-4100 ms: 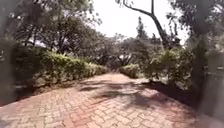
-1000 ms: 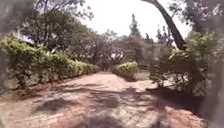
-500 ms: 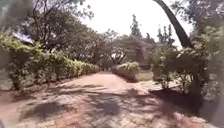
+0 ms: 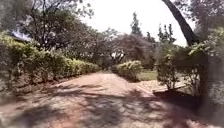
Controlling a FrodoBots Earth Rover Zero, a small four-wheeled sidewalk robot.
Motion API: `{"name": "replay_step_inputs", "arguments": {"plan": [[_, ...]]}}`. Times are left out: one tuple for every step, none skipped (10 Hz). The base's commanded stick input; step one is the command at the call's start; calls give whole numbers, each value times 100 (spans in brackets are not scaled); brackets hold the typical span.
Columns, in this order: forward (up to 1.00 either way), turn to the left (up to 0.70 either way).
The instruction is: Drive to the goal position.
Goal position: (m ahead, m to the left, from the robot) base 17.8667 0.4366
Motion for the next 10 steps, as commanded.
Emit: {"name": "replay_step_inputs", "arguments": {"plan": [[50, 0], [50, 0], [50, 0], [50, 0], [50, 0], [50, 0], [50, 0], [50, 0], [50, 0], [50, 0]]}}
